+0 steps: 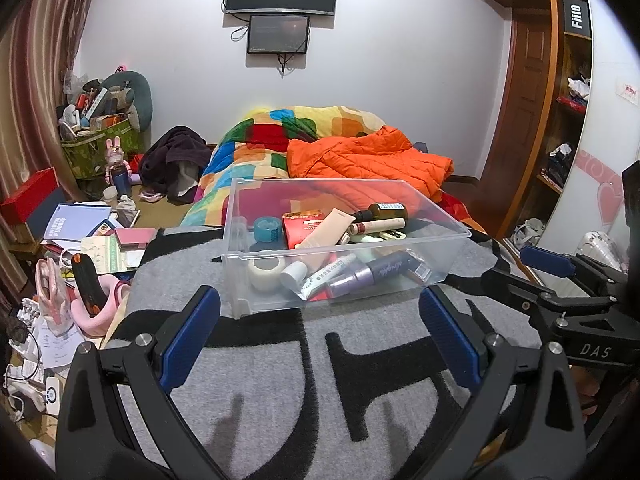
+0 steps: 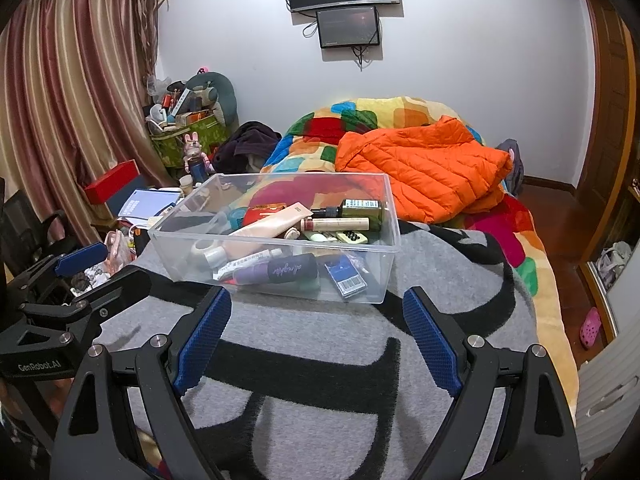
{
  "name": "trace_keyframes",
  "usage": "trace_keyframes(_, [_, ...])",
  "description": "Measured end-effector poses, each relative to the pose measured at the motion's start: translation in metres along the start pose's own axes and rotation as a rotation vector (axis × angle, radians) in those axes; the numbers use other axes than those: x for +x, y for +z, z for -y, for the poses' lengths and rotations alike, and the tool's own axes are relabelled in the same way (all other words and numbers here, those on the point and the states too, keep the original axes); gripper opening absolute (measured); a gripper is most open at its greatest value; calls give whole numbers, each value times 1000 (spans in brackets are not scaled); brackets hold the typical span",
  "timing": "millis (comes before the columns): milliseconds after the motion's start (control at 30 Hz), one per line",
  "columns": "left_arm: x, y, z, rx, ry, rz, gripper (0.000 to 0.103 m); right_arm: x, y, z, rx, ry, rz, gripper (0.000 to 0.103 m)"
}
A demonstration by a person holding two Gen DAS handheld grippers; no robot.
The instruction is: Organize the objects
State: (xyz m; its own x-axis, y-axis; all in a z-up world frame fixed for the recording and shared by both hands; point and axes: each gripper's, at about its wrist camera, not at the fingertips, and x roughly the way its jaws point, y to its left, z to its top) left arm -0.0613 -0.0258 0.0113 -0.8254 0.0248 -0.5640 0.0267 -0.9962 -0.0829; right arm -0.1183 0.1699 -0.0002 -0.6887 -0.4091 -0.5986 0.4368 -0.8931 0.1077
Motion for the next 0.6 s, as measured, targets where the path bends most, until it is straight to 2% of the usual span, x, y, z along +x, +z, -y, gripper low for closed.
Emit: trace_keyframes(600, [3, -1, 2, 12, -2, -16, 101, 0, -1, -7, -16, 4, -12, 86])
